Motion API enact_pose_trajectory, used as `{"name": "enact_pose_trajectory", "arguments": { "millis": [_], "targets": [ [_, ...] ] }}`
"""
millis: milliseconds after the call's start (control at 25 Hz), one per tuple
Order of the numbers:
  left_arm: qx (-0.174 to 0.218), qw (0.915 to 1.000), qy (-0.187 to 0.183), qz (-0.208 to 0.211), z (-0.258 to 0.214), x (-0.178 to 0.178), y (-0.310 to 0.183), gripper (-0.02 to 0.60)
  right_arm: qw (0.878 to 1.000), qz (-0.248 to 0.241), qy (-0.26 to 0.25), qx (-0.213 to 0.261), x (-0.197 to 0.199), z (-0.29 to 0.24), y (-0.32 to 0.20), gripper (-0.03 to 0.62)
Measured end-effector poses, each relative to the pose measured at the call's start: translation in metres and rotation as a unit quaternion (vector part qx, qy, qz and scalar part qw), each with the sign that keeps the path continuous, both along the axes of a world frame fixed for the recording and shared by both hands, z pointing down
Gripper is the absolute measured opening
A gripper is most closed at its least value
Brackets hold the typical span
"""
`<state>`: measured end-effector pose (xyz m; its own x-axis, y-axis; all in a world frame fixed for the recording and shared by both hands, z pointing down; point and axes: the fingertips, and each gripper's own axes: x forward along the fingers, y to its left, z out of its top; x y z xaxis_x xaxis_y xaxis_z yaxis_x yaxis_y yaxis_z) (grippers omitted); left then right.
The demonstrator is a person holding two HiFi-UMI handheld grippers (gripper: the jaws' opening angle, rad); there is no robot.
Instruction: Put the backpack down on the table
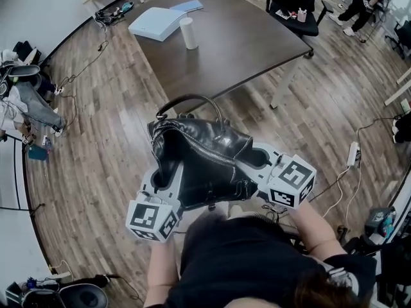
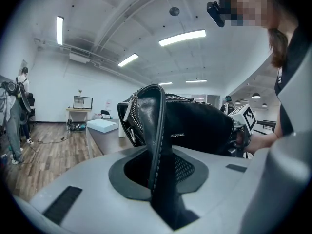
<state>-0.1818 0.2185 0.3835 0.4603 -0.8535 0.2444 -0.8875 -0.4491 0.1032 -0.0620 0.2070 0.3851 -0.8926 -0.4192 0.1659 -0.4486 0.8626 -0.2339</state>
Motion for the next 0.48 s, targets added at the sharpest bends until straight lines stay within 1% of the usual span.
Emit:
{"name": "enact_pose_trajectory", "arguments": {
  "millis": [200,480],
  "targets": [
    [0.008,0.9999,0.005,0.010,-0.004,-0.008,-0.033,0.095,1.000,0.010,0.005,0.007,-0.008,-0.006,-0.031,0.097],
    [0.021,0.9988,0.008,0.042,-0.022,-0.024,-0.095,0.094,0.999,0.031,0.001,0.015,-0.025,-0.021,-0.086,0.097]
  ]
}}
